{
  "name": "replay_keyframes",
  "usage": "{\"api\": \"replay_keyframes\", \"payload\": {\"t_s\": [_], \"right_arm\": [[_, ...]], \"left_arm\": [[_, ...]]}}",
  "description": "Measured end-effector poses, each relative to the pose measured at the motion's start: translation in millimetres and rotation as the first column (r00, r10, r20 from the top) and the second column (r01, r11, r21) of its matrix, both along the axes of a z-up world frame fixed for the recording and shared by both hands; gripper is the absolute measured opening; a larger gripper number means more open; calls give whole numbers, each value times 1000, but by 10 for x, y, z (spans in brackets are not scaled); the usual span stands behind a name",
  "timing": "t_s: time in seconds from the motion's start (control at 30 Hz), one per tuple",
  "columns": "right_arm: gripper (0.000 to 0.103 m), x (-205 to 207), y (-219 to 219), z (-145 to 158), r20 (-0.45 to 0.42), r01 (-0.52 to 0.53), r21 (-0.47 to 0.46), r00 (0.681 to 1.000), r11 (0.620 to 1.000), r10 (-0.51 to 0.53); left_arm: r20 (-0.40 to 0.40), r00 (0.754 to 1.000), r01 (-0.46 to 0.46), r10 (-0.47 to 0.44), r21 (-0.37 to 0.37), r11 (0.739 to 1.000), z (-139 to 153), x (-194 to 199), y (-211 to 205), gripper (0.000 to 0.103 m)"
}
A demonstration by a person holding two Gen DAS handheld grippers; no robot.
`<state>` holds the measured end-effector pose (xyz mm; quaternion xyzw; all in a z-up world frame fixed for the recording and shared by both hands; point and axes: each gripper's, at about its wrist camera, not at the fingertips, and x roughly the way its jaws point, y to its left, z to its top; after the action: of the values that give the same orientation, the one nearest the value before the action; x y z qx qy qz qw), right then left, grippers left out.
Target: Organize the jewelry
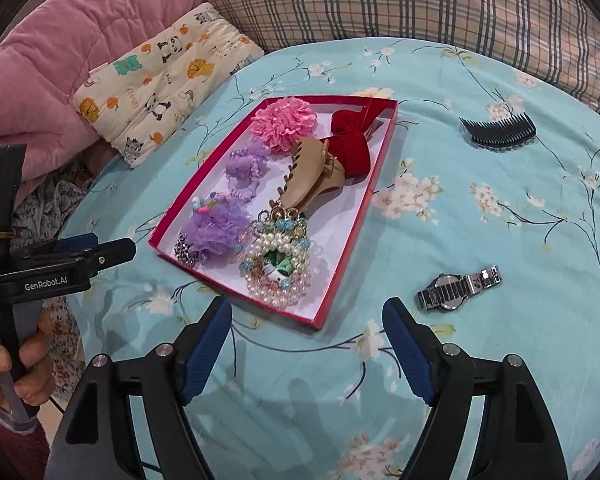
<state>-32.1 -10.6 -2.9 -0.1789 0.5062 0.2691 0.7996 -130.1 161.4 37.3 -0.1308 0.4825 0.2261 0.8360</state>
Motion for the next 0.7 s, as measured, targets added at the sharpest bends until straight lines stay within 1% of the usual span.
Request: {"api": "replay_keyframes", "payload": {"t_s": [0.13,0.2,0.33,0.47,0.7], "right_arm": [[80,-54,-9,30,-2,-14,-6,1000,1000,14],[80,-77,-4,48,-11,-19,-5,1000,1000,19],[82,-121,27,102,-12,-42,-10,999,999,42],[84,-132,66,142,-18,-58,-18,998,998,58],[85,-71,174,217,-21,-86,-38,996,996,85]], "left_arm": [[6,1000,18,-18,30,999,97,-103,-82,92],[-3,1000,28,-28,35,999,118,-138,-115,93],[3,999,41,-41,51,998,199,-193,-192,93],[6,999,47,-47,72,996,276,-187,-228,93],[-4,998,58,-58,111,992,304,-103,-267,93]]}}
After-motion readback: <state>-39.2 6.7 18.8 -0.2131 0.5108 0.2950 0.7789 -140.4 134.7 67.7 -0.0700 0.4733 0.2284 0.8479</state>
